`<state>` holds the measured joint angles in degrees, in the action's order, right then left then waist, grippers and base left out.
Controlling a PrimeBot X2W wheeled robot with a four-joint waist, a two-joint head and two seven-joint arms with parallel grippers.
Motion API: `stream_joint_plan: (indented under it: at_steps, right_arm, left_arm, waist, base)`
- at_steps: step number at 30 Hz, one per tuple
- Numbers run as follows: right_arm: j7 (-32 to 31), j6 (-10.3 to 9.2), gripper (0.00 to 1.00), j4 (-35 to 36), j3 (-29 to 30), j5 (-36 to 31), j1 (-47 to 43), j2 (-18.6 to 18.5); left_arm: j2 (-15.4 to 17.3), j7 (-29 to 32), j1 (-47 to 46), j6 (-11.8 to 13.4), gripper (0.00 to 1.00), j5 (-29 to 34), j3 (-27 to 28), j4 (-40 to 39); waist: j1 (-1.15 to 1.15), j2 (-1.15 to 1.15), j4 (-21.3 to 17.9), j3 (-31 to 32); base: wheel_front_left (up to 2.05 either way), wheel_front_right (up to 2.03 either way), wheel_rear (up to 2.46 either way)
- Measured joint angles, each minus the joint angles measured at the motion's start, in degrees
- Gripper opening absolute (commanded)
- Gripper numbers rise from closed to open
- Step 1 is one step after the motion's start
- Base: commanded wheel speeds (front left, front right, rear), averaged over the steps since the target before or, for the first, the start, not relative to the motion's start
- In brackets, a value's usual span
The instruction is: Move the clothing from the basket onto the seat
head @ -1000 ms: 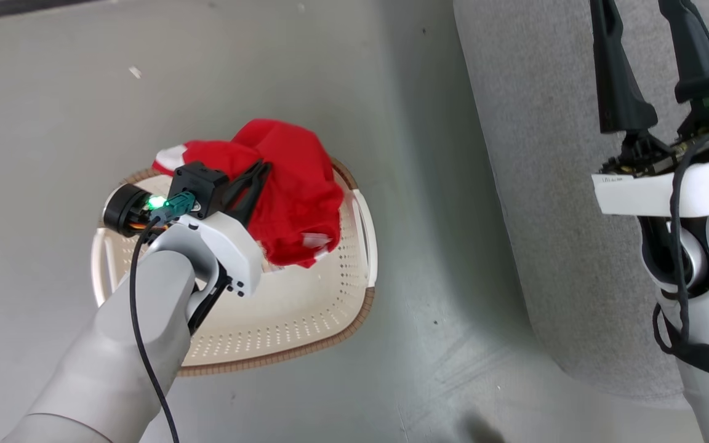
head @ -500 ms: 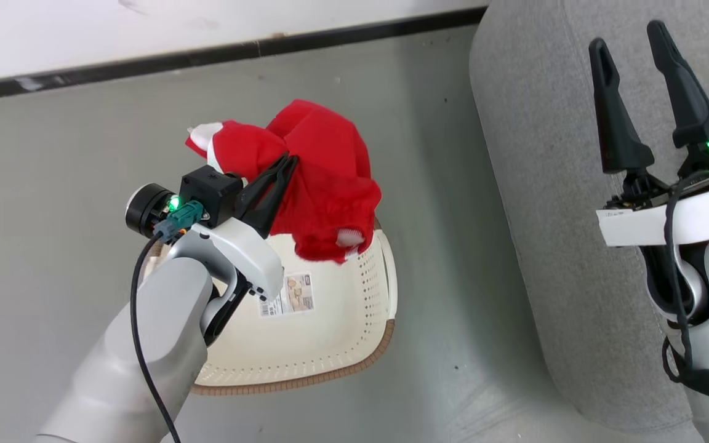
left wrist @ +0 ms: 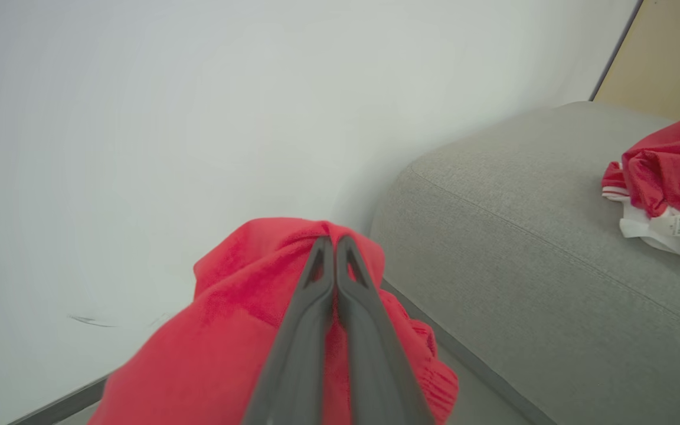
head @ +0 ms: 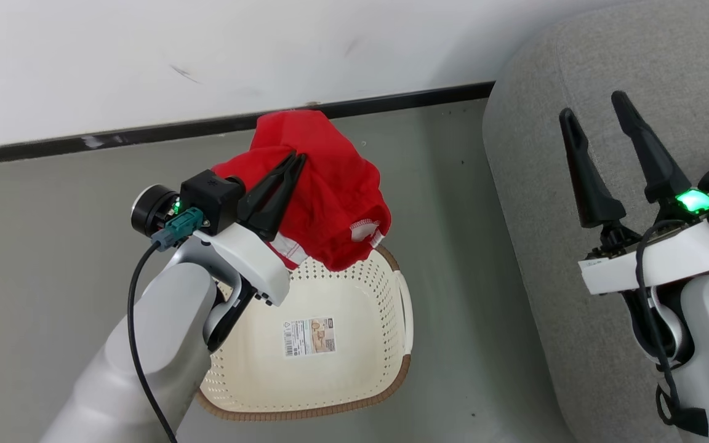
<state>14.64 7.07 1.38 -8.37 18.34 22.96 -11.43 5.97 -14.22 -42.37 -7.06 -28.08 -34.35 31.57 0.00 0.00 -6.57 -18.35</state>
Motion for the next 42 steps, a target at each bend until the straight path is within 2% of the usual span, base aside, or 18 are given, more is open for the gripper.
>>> stream_joint_plan:
  at_steps: [16,29,34,37,42]
  right_arm:
    - [-0.01,0.0,1.0,-2.27,-4.23,1.93,-6.23,-1.45]
    - [-0.01,0.01,1.0,-4.6,-12.18,3.33,-8.91,-2.76]
    - [-0.01,0.01,1.0,-7.5,-16.02,2.04,-9.0,-4.26]
    - [-0.01,0.01,1.0,-9.93,-16.42,0.34,-9.51,-5.42]
    - [-0.01,0.01,1.0,-11.98,-18.57,0.16,-9.6,-4.92]
  left_arm:
    - [-0.42,0.0,1.59,-0.16,0.0,-0.21,-0.76,-2.14]
    - [-1.19,0.04,2.33,-0.16,0.0,-1.68,-1.9,-3.04]
    - [-1.87,0.58,3.2,-0.16,0.0,-2.18,-2.68,-3.86]
    - [-2.01,0.89,3.19,-0.16,0.0,-2.27,-2.77,-4.81]
    - [-2.09,1.49,3.19,-0.16,0.0,-2.34,-3.28,-5.88]
  waist:
    - [0.0,0.0,1.74,8.39]
    - [0.0,0.0,2.7,13.24]
    - [0.0,0.0,3.26,14.32]
    - [0.0,0.0,3.67,14.7]
    - [0.0,0.0,4.3,15.08]
  base:
    - [0.0,0.0,0.0]
    - [0.0,0.0,0.0]
    - [0.0,0.0,0.0]
    - [0.0,0.0,0.0]
    - [0.0,0.0,0.0]
